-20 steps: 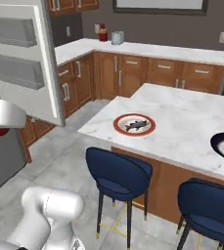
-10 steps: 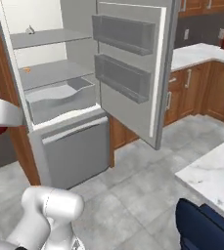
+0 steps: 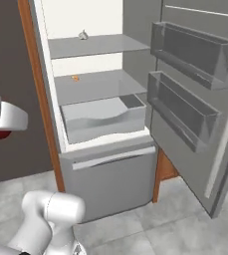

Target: Transport the fish and tomato to the fridge. Place the fish on the rack containing meat and place the tomato on the rack containing the vegetable, ensuring meats and vegetables are on different racks.

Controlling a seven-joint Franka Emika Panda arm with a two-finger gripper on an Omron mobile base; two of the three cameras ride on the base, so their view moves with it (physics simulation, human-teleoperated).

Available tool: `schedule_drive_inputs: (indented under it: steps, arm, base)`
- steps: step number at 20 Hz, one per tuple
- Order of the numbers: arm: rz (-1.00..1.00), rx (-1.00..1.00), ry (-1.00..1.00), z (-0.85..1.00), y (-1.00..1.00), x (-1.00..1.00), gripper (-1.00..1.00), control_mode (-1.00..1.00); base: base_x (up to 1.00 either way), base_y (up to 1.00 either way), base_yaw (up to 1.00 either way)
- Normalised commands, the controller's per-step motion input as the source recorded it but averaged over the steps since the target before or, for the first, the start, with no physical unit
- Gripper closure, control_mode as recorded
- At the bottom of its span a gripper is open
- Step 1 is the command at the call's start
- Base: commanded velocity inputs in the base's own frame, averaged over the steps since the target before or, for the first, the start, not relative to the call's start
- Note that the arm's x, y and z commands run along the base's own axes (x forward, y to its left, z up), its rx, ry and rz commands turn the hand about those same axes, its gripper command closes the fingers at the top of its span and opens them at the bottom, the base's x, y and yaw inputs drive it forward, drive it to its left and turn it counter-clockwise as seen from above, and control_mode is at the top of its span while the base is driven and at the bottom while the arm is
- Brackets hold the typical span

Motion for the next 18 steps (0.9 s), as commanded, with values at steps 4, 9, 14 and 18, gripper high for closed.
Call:
schedule_drive_inputs:
  steps: [4,9,14,18]
  arm:
    - [0.0,0.0,0.0,0.0,0.0,0.0,1.0,1.0]
    - [0.0,0.0,0.0,0.0,0.0,0.0,1.0,1.0]
    - [0.0,0.0,0.0,0.0,0.0,0.0,1.0,1.0]
    - [0.0,0.0,0.0,0.0,0.0,0.0,1.0,1.0]
  base:
    - [1.0,0.1,0.34]
    - [0.7,-0.21,0.11]
    - [0.99,-0.23,0.07]
    - [0.99,-0.18,0.15]
